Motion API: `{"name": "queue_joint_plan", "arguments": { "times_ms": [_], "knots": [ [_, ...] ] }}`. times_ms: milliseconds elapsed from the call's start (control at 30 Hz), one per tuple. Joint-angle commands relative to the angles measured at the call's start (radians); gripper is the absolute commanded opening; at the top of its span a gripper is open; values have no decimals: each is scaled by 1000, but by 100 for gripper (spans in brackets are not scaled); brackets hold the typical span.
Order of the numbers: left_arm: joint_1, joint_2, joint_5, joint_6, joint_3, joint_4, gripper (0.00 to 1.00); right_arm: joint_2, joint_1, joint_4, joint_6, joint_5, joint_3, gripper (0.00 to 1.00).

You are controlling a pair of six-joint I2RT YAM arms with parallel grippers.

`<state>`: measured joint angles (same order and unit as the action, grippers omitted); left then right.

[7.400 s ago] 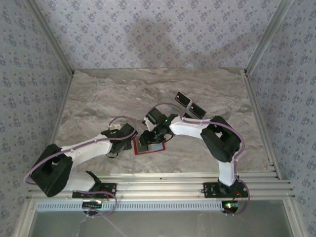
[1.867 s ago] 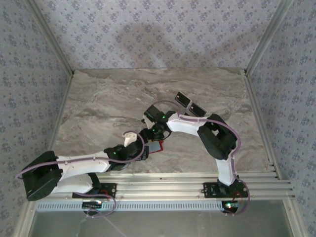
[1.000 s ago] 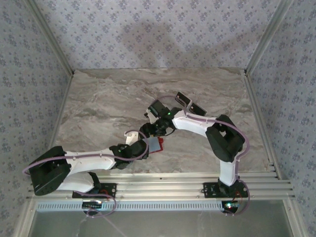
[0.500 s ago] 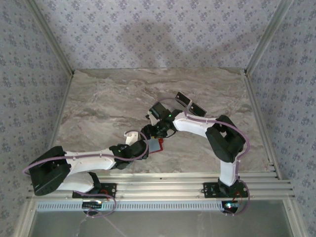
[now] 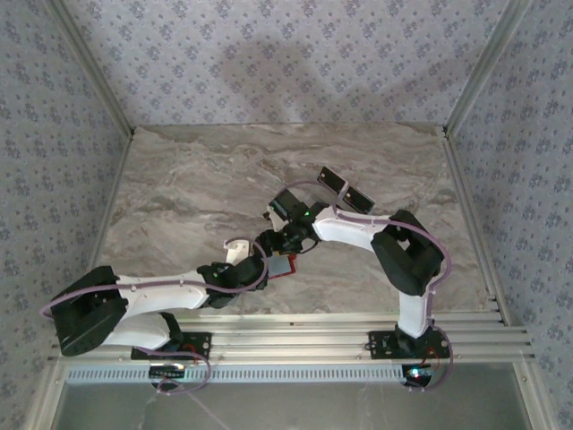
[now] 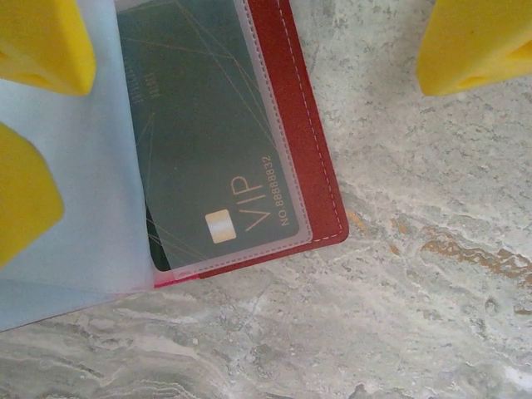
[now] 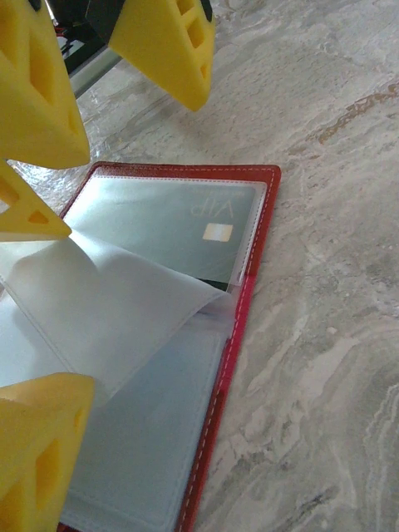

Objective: Put the credit cards into the card holder

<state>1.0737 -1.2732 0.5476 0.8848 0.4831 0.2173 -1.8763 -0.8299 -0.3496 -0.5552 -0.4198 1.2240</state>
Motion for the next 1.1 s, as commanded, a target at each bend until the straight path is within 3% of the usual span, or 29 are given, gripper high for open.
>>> {"name": "queue_joint_plan", "arguments": {
  "times_ms": [0,300,567,1067],
  "knots": [
    [8,20,25,19,-7,32,99,6,-2,-1,-18,-7,-23,69],
    [8,21,25,18,-6,35,99,8,-5,17,-27,-14,-67,68],
    [8,34,25,13,5,49,99,-9,-18,9,-26,-34,-5,68],
    [17,380,104,127,-81,233,99,-140,-79,-33,-33,-85,183,69]
  ]
}}
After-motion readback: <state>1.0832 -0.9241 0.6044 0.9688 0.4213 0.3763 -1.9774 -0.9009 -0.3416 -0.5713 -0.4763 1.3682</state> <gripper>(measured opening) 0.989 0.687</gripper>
